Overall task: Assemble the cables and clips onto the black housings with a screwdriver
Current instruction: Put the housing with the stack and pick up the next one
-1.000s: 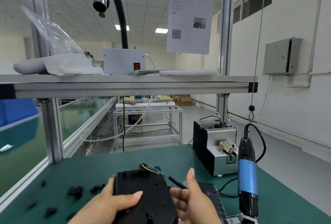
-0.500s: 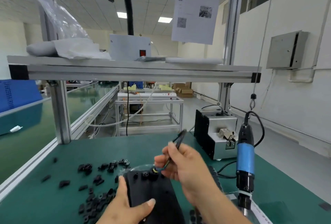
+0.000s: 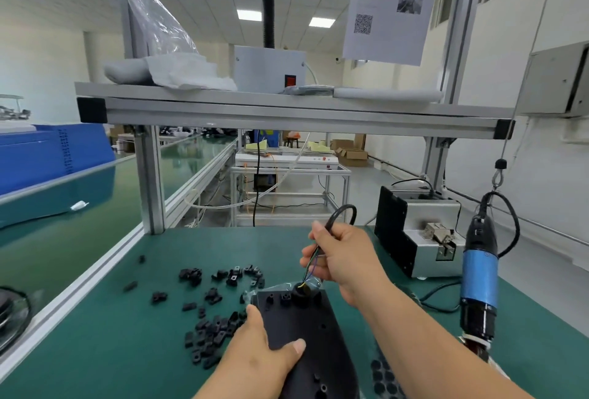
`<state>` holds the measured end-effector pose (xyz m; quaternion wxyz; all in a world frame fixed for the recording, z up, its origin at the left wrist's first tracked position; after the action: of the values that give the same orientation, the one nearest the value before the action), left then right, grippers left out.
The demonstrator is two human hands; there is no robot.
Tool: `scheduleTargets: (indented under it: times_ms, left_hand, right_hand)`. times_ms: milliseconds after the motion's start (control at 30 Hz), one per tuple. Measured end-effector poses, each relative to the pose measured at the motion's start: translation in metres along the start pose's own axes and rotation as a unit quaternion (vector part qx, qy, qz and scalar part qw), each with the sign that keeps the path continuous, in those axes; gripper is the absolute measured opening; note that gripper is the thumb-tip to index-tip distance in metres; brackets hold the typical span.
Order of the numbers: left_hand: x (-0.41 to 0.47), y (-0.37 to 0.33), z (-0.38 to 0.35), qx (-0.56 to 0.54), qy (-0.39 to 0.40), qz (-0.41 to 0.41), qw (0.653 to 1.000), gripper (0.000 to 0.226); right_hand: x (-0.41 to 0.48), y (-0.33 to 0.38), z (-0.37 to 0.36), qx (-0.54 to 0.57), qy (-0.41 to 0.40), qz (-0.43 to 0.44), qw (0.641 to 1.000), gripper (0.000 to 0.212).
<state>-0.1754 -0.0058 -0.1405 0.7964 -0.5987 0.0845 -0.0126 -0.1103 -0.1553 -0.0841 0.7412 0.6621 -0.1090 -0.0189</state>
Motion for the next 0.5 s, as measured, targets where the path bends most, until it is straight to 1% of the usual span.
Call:
scheduleTargets:
  times_ms: [100,167,200,267,333,367,433,467,500]
  left_hand:
    - [-0.002,0.001,-0.003,0.006,-0.013,0.011,1.0,0.102]
    - [-0.003,0.0,-0.004,0.029,-0.022,0.013,0.999,0.099]
    - [-0.003,0.001,-0.005,0.044,-0.025,0.012,0.999,0.097]
    - [-0.003,0.002,-0.006,0.078,-0.034,0.013,0.996,0.094]
    - [-0.002,0.003,-0.007,0.113,-0.045,0.015,0.992,0.09]
    - [-0.002,0.003,-0.007,0.126,-0.048,0.012,0.991,0.088]
    - [0.0,0.003,-0.007,0.142,-0.055,0.001,0.988,0.083]
    - [0.001,0.003,-0.007,0.147,-0.057,-0.004,0.987,0.081]
    - [0.001,0.003,-0.007,0.152,-0.058,-0.007,0.987,0.079]
  right_hand:
    - [0.001,-0.008,0.003,0.011,-0.026,-0.037,0.999,0.026]
    - [0.0,-0.013,0.007,0.005,-0.042,-0.067,0.997,0.03]
    - [-0.001,-0.016,0.009,-0.015,-0.048,-0.078,0.996,0.032]
    - [-0.008,-0.025,0.016,-0.096,-0.048,-0.095,0.99,0.039]
    - [-0.017,-0.033,0.025,-0.192,-0.024,-0.117,0.974,0.048]
    - [-0.021,-0.036,0.031,-0.244,-0.002,-0.13,0.961,0.051]
    - [-0.03,-0.039,0.038,-0.326,0.048,-0.146,0.933,0.05]
    - [-0.034,-0.041,0.04,-0.335,0.063,-0.143,0.929,0.046]
    - [-0.037,-0.042,0.04,-0.323,0.068,-0.136,0.934,0.041]
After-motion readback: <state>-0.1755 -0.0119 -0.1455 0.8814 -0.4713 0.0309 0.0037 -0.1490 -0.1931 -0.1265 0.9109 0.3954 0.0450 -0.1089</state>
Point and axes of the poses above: each hand's wrist, its own x-axis towards the middle knuckle, its own z-axis out of the back of the hand, y = z × x, the point moved 1 cm from there along x, towards the middle knuckle, and after that the axes turned 8 degrees about -x, right-handed, at the moved point
